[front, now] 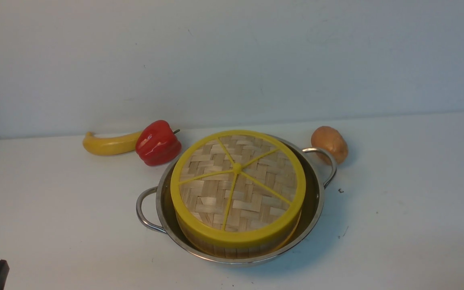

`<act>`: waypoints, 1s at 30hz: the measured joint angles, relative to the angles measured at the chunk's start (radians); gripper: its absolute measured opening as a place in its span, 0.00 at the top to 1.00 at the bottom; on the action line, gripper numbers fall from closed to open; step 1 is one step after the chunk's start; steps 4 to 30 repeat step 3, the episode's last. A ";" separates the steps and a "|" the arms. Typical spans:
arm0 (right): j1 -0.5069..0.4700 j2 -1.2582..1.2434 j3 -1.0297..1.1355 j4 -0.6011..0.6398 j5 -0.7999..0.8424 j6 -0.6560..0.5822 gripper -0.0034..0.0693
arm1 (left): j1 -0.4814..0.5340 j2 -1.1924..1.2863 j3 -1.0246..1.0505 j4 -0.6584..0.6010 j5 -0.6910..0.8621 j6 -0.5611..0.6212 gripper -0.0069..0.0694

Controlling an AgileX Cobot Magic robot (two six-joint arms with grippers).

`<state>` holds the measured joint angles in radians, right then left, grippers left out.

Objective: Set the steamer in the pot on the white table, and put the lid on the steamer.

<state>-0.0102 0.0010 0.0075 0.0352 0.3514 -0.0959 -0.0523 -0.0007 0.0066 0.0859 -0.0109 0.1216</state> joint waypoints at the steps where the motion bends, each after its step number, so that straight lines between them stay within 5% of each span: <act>1: 0.000 0.000 0.000 0.001 0.000 0.000 0.62 | 0.000 0.000 0.000 0.000 0.000 0.000 0.60; 30: 0.000 0.000 0.000 0.001 0.000 0.000 0.62 | 0.000 0.000 0.000 0.000 0.000 0.000 0.60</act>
